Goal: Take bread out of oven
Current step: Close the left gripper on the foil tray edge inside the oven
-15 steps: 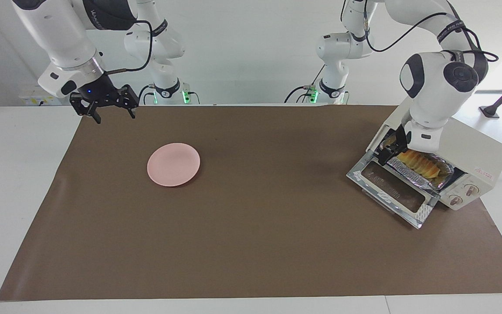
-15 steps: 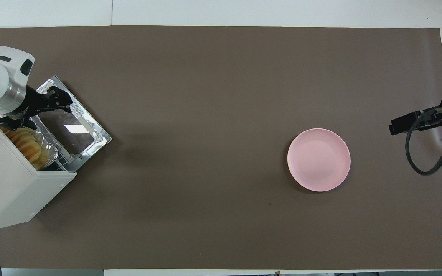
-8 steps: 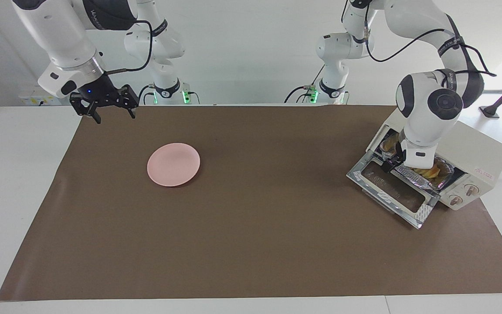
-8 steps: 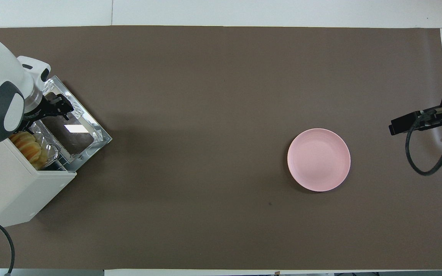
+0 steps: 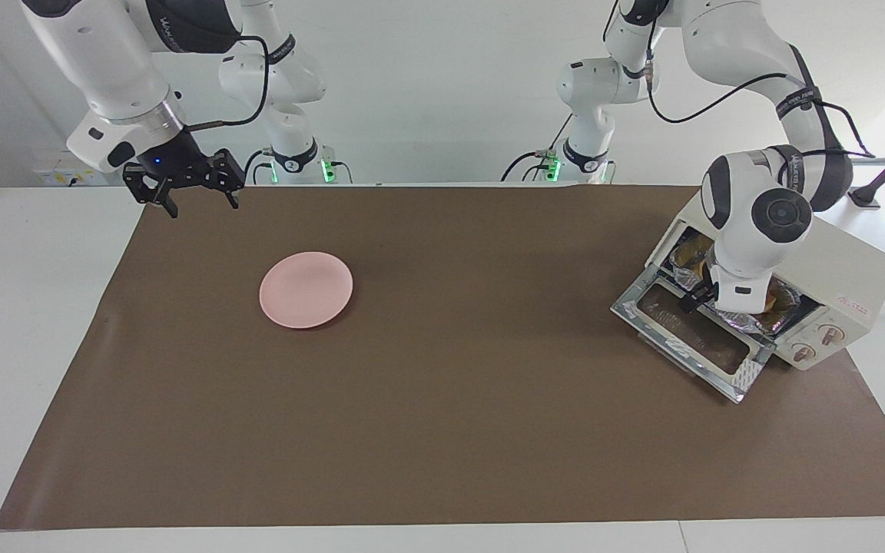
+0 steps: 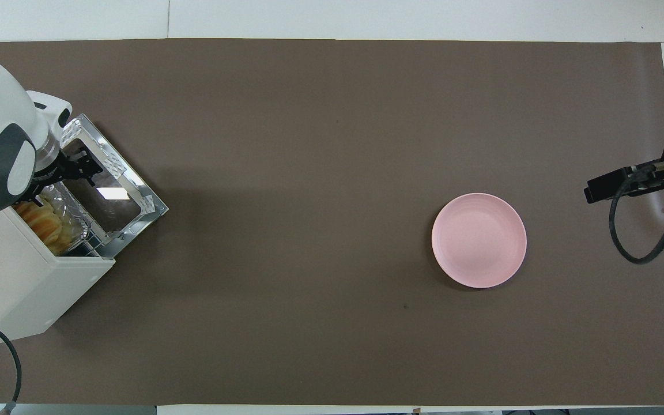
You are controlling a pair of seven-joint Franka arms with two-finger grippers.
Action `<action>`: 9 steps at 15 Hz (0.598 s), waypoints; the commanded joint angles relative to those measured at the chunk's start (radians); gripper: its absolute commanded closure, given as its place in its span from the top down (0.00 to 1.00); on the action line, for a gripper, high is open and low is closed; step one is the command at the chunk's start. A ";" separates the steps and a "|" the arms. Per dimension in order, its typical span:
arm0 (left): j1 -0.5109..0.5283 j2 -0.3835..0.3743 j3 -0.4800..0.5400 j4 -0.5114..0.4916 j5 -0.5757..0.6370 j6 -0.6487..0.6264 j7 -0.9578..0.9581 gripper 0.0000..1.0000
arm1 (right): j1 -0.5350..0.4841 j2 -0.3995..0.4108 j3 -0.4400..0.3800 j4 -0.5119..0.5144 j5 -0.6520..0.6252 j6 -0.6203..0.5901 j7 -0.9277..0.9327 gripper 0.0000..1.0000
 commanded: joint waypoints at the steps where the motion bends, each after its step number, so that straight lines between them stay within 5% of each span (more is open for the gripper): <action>1: 0.006 0.009 -0.005 -0.001 0.033 -0.008 -0.005 0.87 | -0.015 -0.015 0.008 -0.014 0.009 -0.008 -0.013 1.00; 7: 0.012 0.012 -0.006 -0.001 0.033 -0.010 -0.001 0.54 | -0.010 -0.015 0.008 -0.014 0.009 -0.009 -0.015 1.00; 9: 0.004 0.013 -0.006 -0.001 0.034 -0.011 -0.001 0.14 | -0.010 -0.017 0.008 -0.012 0.009 -0.008 -0.015 1.00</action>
